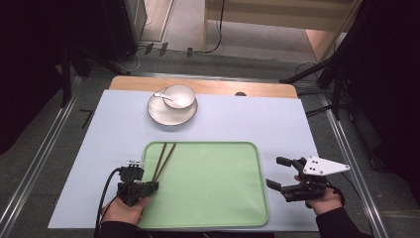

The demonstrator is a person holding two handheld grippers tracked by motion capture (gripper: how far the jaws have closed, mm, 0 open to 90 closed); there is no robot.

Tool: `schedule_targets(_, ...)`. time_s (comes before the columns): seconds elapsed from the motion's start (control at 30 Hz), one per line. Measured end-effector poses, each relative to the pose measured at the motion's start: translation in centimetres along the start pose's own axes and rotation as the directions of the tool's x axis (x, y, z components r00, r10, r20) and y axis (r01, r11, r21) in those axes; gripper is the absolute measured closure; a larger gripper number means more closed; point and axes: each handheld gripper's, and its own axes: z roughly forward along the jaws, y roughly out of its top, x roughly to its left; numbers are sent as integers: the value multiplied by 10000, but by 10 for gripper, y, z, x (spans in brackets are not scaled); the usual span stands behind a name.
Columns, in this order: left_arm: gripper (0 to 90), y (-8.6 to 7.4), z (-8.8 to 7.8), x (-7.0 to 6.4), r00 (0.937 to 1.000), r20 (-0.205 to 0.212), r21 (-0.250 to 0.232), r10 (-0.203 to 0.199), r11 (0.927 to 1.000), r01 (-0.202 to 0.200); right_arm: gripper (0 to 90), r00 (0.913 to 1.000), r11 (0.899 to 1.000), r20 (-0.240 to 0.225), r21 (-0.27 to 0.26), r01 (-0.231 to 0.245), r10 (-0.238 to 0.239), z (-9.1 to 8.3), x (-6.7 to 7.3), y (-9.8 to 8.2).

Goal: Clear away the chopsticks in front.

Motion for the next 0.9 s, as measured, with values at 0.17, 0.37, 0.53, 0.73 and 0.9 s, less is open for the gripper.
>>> schedule_targets(0.17,816,-1,1,-4,9992,-206,-178,348,9992,-352,169,10000,10000,-12,13,11,-11,0,0,0)
schedule_targets(0.37,760,1,1,-1,9992,258,-86,308,9995,-305,169,10000,10000,-41,-7,-14,14,0,0,0)
schedule_targets(0.53,734,5,1,5,9969,753,7,244,9997,-245,169,10000,10000,-78,5,-21,21,1,0,0)
schedule_targets(0.73,670,7,-7,6,9952,910,-305,366,9990,-340,169,10000,10000,-68,19,-20,20,0,0,0)
schedule_targets(0.9,536,14,-10,9,9859,1425,-274,872,9961,-842,169,10000,10000,-92,57,-26,26,1,0,-1)
